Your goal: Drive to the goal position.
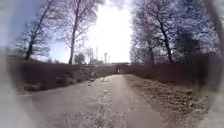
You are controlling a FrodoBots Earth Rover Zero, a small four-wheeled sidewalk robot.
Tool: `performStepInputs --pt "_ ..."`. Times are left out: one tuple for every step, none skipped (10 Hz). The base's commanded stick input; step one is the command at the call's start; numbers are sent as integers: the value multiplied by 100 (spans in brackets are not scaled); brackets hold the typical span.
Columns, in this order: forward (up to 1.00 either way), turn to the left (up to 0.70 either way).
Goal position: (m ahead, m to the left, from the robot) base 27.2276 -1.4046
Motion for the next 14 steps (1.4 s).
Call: performStepInputs --pt "100 0" --pt "100 0" --pt "100 0" --pt "100 0" --pt "100 0" --pt "100 0" --pt "100 0" --pt "100 0" --pt "100 0" --pt "100 0" --pt "100 0" --pt "100 8" --pt "100 23" --pt "100 8"
